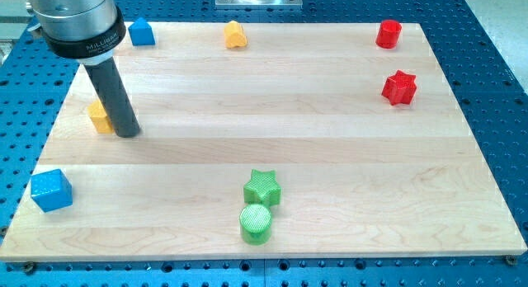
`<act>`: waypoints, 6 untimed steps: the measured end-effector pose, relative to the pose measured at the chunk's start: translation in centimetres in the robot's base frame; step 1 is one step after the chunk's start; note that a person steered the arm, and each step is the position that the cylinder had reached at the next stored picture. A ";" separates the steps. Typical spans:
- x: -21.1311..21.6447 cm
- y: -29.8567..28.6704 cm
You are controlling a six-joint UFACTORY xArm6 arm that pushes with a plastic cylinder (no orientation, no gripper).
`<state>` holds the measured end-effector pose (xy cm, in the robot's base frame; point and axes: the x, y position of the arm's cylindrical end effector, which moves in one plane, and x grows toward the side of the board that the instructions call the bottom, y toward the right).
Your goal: Push the hexagon towards the center left
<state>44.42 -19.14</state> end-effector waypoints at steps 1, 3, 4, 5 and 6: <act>0.0 0.4; -1.8 11.7; -2.1 15.6; -2.2 18.3; -2.2 20.9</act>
